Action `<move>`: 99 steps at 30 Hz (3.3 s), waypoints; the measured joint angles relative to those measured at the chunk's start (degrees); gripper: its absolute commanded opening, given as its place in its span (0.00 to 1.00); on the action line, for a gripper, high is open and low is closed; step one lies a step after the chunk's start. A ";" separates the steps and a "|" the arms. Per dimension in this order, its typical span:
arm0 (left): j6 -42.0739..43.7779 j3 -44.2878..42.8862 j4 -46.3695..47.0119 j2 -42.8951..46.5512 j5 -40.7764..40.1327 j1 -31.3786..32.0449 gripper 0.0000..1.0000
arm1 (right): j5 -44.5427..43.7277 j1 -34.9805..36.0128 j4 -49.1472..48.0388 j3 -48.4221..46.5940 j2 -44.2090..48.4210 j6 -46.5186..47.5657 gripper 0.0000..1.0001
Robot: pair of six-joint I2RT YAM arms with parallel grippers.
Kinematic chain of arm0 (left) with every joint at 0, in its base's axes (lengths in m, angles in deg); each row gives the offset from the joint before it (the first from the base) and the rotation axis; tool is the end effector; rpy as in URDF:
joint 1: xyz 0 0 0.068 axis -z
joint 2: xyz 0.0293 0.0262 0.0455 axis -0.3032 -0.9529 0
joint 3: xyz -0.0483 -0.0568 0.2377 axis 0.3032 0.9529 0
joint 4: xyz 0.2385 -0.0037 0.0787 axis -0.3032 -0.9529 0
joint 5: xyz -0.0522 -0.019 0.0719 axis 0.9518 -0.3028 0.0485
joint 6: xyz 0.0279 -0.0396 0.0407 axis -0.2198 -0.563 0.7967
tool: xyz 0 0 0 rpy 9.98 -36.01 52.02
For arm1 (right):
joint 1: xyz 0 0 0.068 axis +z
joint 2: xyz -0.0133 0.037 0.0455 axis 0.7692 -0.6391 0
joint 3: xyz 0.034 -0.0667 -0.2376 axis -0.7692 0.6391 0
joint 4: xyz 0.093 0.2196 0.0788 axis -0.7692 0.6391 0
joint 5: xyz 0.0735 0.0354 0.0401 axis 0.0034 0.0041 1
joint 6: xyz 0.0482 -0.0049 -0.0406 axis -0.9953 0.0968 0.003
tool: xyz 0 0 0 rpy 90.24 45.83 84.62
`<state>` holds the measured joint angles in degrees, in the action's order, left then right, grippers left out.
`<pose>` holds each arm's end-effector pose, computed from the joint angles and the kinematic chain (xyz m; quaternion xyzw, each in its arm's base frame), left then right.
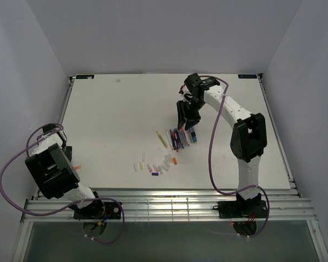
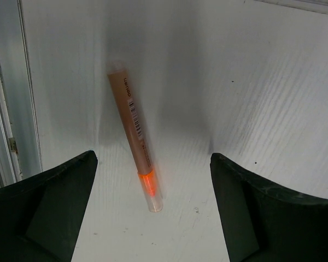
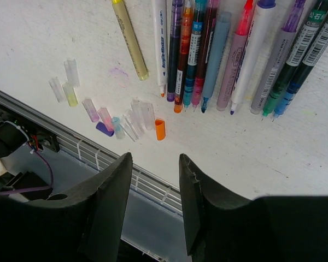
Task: Open the pen caps
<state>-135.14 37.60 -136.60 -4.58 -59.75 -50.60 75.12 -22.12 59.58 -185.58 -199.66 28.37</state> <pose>0.1917 0.1465 0.1392 -0.7334 0.6500 0.1806 0.0843 0.3465 0.2036 0.2330 -0.1262 0.9683 0.2055 0.0650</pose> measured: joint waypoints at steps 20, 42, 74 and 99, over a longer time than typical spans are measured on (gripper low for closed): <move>0.04 0.90 5.90 -1.90 0.98 -0.59 0.59 | 0.22 0.00 -0.13 0.00 -1.73 0.00 0.46; 5.84 0.92 8.76 -1.99 2.27 -0.61 0.00 | -0.09 0.00 -1.33 -0.02 -1.70 0.00 0.45; 8.68 -28.41 27.08 -11.85 42.23 53.83 0.00 | 31.43 4.11 -48.43 23.50 7.37 -32.68 0.55; 7.30 -26.67 20.41 -10.10 35.91 54.31 0.00 | 24.30 3.78 -49.24 22.60 7.39 -35.63 0.47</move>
<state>-127.84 10.93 -116.19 -14.68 -23.84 3.72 99.42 -18.33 10.34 -162.98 -192.28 -7.26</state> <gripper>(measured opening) 0.184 0.463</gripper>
